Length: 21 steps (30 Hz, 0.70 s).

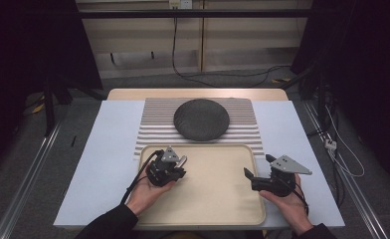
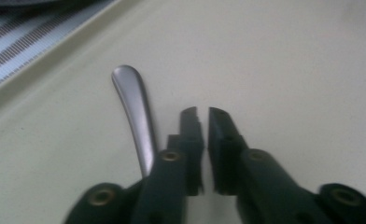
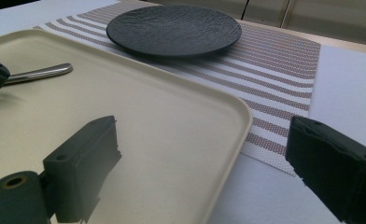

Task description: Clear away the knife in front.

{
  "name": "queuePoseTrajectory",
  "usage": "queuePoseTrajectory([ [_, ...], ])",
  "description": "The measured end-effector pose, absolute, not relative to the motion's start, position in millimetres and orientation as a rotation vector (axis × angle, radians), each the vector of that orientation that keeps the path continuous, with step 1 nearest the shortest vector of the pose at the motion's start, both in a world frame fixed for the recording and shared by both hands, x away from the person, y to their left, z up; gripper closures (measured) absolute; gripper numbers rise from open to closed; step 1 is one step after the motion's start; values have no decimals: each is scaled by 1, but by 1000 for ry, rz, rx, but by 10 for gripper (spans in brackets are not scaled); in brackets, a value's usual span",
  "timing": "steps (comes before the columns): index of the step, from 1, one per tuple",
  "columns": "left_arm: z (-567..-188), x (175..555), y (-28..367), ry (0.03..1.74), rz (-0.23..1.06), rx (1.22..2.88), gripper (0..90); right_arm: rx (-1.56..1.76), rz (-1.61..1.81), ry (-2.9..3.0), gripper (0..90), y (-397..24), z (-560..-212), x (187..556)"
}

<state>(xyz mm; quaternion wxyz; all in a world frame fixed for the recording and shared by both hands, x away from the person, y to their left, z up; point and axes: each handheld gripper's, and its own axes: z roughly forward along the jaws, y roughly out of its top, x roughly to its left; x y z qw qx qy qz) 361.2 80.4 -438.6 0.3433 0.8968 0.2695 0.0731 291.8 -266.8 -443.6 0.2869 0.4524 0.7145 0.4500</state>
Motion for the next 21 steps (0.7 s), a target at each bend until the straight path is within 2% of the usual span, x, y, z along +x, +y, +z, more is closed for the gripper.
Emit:
queuePoseTrajectory([
  [2, -442, 362, 80, 705, 188, 2355, 900, 1207, 1199, 1910, 94, -266, -443, 292],
  [12, -446, 371, 90, 728, 200, 2338, 900, 1208, 1195, 1910, 94, -265, -443, 292],
  [19, -447, 369, 90, 666, 313, 2368, 900, 1202, 1193, 1911, 94, -265, -443, 292],
  [21, -447, 371, 92, 720, 292, 2354, 900, 1201, 1192, 1912, 94, -264, -443, 292],
])
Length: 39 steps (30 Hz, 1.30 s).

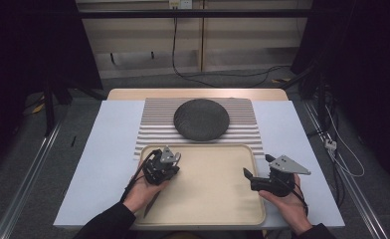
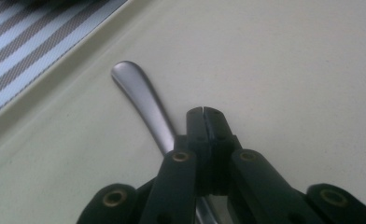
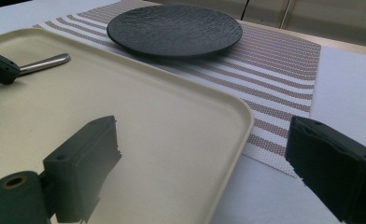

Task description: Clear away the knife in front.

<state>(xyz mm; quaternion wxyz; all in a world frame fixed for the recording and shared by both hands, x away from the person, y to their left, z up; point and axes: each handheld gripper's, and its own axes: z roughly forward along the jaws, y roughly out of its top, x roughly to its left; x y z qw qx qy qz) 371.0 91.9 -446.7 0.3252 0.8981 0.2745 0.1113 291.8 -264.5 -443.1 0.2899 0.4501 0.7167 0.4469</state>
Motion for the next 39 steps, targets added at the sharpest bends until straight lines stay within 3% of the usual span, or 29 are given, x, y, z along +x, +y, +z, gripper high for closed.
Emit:
queuePoseTrajectory([
  [39, -443, 377, 124, 816, 245, 2355, 900, 1200, 1195, 1918, 94, -264, -443, 293],
])
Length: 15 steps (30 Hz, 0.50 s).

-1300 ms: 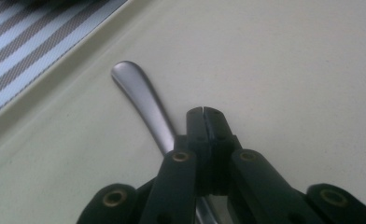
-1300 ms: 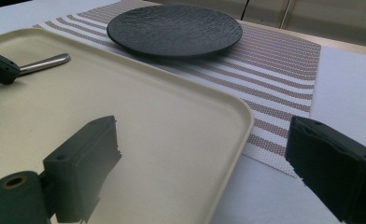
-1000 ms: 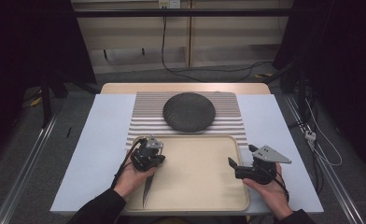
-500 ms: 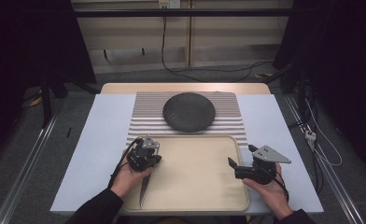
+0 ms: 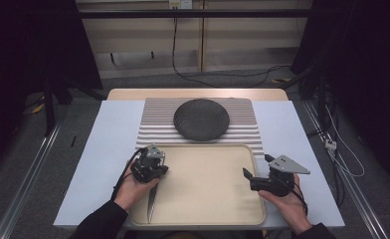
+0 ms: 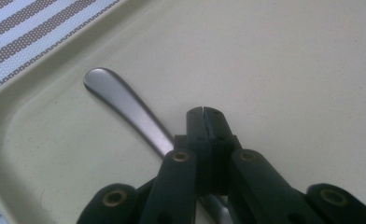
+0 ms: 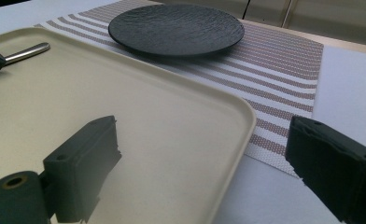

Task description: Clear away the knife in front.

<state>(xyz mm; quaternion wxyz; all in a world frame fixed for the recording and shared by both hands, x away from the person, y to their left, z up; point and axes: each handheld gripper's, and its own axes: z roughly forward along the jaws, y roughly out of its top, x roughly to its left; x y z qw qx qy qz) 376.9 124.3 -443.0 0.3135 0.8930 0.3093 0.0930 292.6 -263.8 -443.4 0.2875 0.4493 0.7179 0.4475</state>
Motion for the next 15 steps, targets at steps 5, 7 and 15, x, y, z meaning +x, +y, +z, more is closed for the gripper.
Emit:
queuePoseTrajectory([
  [5, -443, 378, 129, 824, 238, 2356, 900, 1200, 1195, 1919, 94, -264, -444, 293],
  [7, -442, 378, 131, 827, 241, 2357, 900, 1202, 1195, 1918, 94, -264, -443, 293],
  [15, -442, 378, 138, 837, 246, 2356, 900, 1201, 1194, 1918, 94, -264, -444, 293],
])
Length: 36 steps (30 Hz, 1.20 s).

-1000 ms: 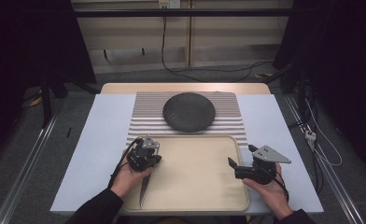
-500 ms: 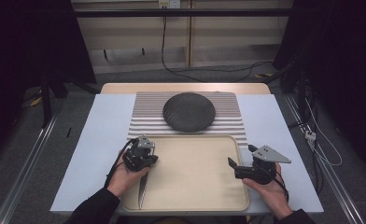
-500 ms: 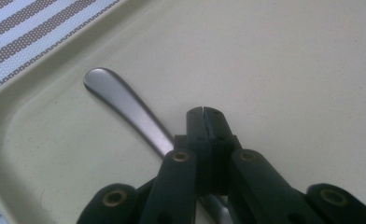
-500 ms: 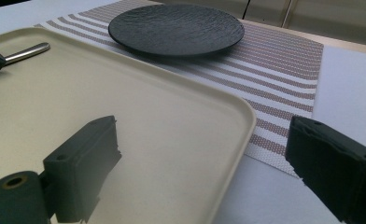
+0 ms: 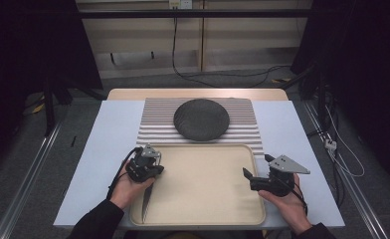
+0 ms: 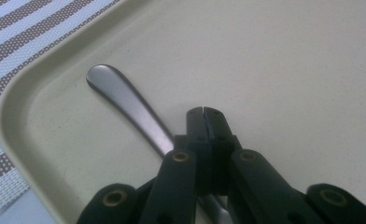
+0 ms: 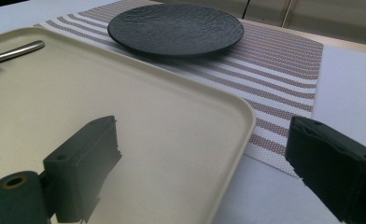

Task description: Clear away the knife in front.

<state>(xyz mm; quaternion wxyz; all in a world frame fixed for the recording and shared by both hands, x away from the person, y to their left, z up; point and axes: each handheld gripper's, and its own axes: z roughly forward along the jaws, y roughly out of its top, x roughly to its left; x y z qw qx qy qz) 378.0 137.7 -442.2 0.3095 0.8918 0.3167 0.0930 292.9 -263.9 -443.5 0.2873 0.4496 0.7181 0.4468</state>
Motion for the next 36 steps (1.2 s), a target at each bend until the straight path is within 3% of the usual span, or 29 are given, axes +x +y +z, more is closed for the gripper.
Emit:
queuePoseTrajectory([
  [29, -442, 377, 168, 926, 264, 2320, 898, 1203, 1190, 1919, 95, -263, -444, 294],
  [36, -438, 373, 165, 891, 281, 2292, 806, 1205, 1193, 1918, 95, -263, -444, 294],
])
